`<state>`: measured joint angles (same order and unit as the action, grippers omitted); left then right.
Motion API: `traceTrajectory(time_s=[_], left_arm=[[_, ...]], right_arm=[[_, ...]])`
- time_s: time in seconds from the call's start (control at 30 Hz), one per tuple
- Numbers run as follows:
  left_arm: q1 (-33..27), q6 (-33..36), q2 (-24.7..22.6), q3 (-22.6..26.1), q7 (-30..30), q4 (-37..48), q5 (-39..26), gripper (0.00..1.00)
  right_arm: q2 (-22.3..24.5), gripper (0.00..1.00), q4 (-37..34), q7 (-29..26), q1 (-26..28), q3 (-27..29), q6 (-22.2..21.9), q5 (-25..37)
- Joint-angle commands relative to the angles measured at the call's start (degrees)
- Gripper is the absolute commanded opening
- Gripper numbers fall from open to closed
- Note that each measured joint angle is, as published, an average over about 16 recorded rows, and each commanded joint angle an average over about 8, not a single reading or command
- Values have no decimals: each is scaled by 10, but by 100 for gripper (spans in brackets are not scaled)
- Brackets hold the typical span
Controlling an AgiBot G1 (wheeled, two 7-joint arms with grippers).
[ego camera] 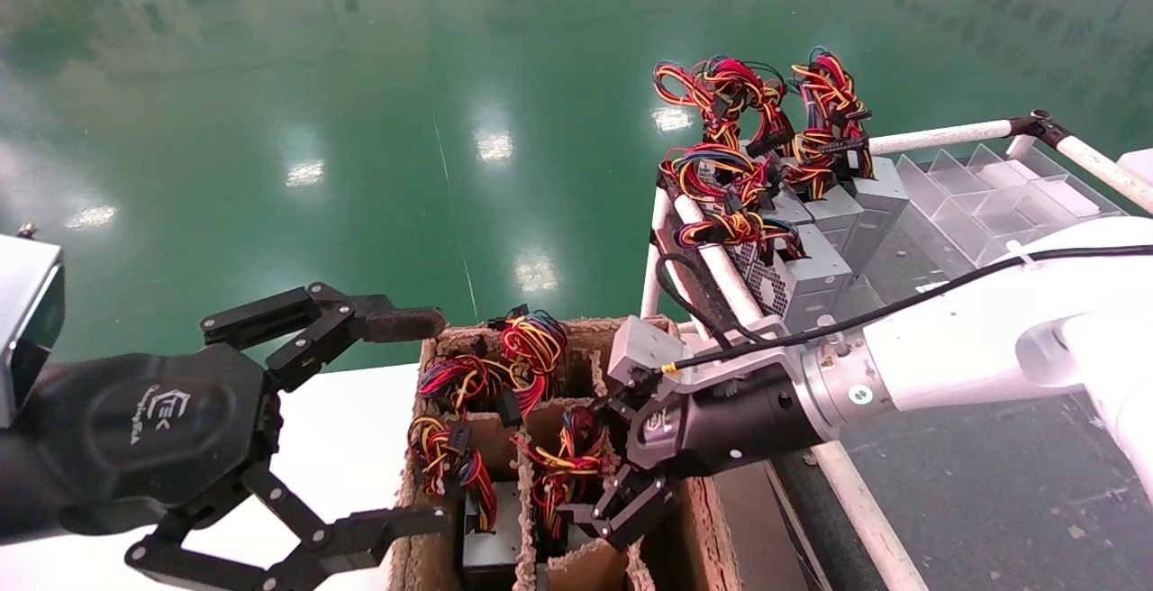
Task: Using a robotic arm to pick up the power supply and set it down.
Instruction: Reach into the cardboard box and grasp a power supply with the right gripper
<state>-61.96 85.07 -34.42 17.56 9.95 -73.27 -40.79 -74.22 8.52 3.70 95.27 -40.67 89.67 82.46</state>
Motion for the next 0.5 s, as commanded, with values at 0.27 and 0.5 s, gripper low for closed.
traceTrajectory(time_s=[0.27, 0.5], left_arm=[[0, 0, 0, 0, 0, 0, 0, 100], [0, 0, 0, 0, 0, 0, 0, 100]], right_arm=[[0, 0, -7, 11, 0, -11, 14, -6], [2, 0, 2, 17, -4, -27, 17, -14]])
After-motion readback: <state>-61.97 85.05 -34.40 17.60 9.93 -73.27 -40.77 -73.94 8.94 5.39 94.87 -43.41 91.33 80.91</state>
